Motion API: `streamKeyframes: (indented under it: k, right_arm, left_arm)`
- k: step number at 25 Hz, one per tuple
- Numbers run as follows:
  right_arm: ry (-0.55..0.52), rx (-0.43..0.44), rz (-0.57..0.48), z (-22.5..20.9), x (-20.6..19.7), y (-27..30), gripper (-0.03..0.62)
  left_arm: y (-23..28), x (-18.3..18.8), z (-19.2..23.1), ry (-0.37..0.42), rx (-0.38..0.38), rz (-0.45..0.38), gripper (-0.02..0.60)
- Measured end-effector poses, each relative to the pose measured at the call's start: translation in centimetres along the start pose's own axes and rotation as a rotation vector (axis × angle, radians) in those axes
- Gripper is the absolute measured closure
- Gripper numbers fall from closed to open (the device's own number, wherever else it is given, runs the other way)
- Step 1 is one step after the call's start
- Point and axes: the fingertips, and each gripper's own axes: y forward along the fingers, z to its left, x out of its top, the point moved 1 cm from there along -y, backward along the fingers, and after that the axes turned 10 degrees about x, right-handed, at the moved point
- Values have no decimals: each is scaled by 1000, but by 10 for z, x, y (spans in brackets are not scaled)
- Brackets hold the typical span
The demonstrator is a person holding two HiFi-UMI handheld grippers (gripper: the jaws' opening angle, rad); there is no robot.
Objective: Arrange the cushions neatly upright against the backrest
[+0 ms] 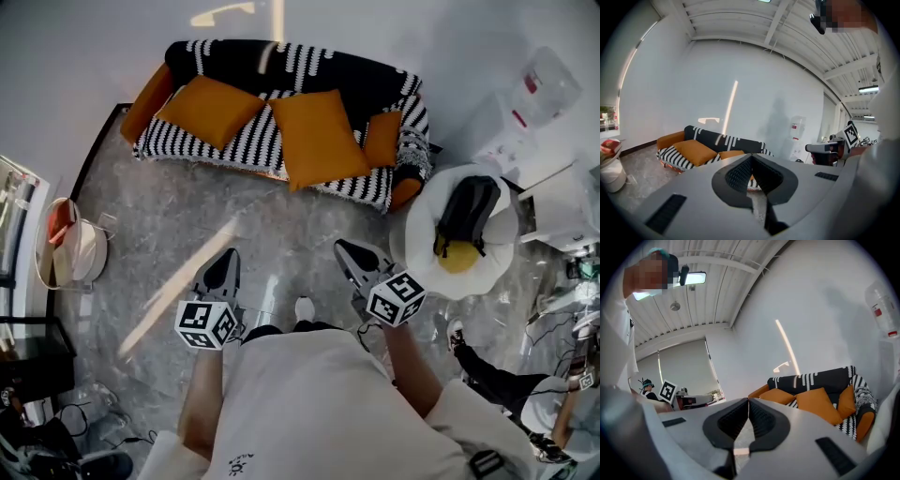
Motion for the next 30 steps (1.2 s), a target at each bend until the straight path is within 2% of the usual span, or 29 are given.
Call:
streamKeyframes:
  k: [4,13,18,26,30]
  right_arm:
    - [-9,10,7,-21,10,11,571]
    - [32,-4,30,-53,8,31,569]
    - [44,-51,27,-76,14,52,569]
    - [46,-122,37,-111,30,121,569]
    - [50,-162,41,-133,42,158,569]
  left_arm:
    - [17,-1,-1,-19,1,19,565]
    - [57,7,10,5,-2,56,565]
    - [98,13,24,-3,-55,80,565]
    - [174,43,67,56,-157,108,565]
    - [212,53,90,58,-212,134,565]
